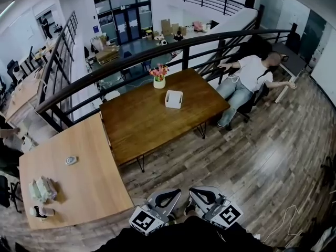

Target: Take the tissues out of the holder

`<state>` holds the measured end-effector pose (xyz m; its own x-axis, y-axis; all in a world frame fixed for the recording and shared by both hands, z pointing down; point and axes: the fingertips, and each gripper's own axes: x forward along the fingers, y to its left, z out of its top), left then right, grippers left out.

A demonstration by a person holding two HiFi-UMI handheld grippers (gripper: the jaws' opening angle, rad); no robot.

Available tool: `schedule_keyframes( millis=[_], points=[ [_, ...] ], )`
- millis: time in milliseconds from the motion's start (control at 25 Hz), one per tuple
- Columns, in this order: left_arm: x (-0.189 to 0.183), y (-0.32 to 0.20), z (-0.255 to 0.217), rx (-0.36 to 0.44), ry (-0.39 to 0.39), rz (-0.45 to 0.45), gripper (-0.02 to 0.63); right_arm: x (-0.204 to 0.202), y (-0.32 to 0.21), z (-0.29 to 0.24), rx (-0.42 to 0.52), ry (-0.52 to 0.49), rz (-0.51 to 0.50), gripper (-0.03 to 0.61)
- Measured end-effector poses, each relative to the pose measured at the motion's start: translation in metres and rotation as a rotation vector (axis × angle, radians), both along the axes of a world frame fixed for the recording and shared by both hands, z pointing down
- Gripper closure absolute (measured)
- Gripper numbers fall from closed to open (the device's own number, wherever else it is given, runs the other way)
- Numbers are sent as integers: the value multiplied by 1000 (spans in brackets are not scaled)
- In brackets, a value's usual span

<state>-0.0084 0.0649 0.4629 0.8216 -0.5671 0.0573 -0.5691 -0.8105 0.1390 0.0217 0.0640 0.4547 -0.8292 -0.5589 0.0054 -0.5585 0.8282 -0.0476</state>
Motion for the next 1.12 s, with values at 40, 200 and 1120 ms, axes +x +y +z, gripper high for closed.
schedule_keyframes(
  millis=[40,200,1120],
  points=[
    [3,-7,0,3,-6,-3,617,2,-7,0,1,6,-11,574],
    [21,-37,-7,4,1,-22,617,15,-36,-7,12,-4,-34,574],
    [131,-158,-15,-2,-41,-114,617,123,-167,-9,-8,-14,-123,574]
  ],
)
